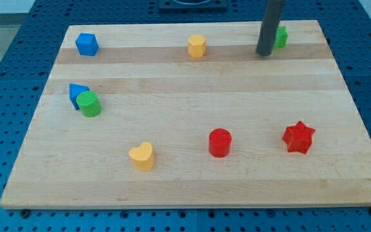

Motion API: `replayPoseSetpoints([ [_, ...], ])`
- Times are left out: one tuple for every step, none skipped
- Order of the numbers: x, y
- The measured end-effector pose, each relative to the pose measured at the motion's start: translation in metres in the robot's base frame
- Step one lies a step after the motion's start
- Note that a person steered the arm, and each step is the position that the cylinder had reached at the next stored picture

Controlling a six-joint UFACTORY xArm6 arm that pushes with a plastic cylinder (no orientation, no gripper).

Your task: Push the yellow hexagon towards the top center

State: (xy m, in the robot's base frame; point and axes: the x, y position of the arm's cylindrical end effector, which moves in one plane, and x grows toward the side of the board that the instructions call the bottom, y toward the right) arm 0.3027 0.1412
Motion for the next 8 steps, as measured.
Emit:
replayPoseSetpoints([
  [0.009,-0.023],
  [0.020,-0.042],
  [0.015,-0.076],
  [0.026,-0.095],
  [0.015,-0.120],
  [0.015,-0.135],
  [-0.001,-0.142],
  [0.003,-0.142],
])
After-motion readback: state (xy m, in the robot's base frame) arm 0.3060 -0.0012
